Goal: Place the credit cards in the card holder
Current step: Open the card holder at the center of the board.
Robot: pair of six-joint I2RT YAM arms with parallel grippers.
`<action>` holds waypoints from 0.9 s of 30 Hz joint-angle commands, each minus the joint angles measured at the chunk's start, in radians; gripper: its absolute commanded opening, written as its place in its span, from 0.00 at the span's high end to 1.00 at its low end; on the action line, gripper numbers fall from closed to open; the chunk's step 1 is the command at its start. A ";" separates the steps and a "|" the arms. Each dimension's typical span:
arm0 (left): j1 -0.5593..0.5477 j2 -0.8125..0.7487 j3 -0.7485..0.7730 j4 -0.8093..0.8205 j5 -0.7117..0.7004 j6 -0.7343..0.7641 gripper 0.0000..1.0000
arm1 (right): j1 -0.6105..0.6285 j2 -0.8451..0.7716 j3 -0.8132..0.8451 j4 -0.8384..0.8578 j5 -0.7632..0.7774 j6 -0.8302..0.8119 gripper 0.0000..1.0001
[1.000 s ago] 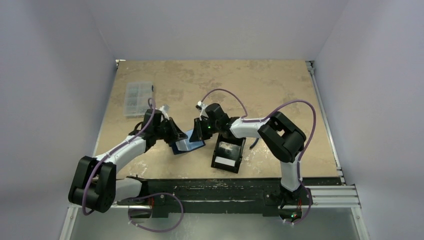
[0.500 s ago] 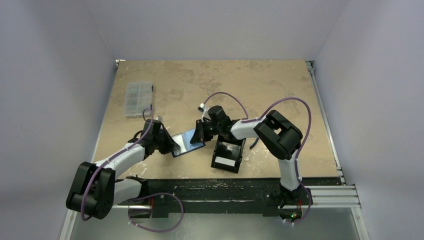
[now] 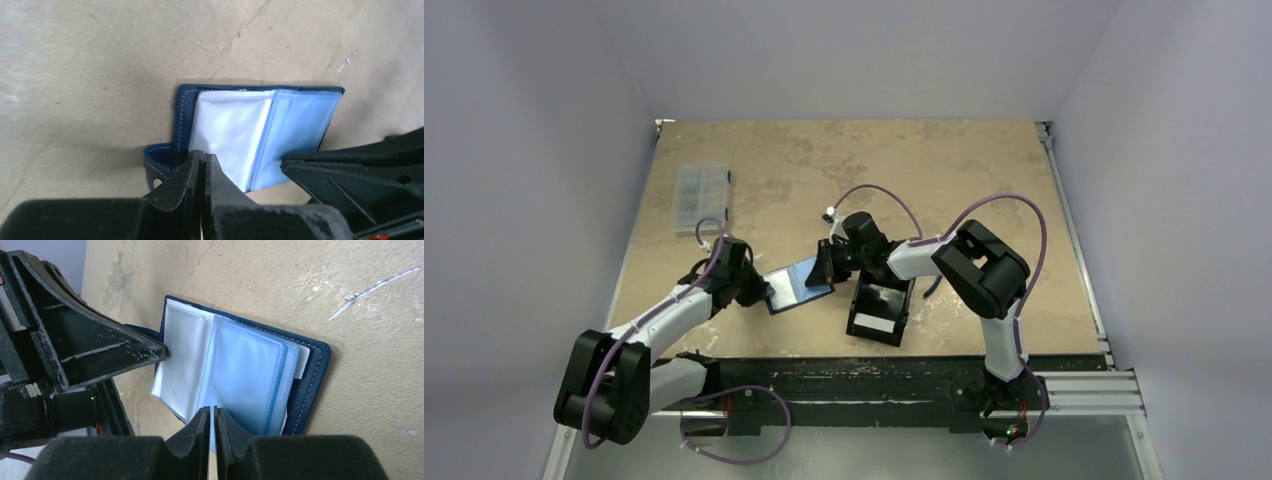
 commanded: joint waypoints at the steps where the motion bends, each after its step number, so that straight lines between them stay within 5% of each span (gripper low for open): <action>1: 0.011 0.000 -0.032 -0.167 -0.209 -0.008 1.00 | -0.013 0.010 -0.032 -0.067 0.065 -0.036 0.84; 8: 0.011 -0.032 -0.013 -0.181 -0.175 0.022 1.00 | -0.013 -0.002 -0.034 -0.070 0.059 -0.037 0.84; 18: 0.011 -0.207 0.166 -0.066 0.162 0.144 1.00 | -0.012 -0.018 0.005 -0.117 0.067 -0.070 0.84; 22: 0.009 -0.165 0.195 0.067 0.314 0.105 1.00 | -0.013 -0.018 0.007 -0.113 0.062 -0.066 0.83; 27: -0.007 -0.058 0.202 0.120 0.340 0.097 1.00 | -0.013 -0.020 0.009 -0.111 0.061 -0.059 0.84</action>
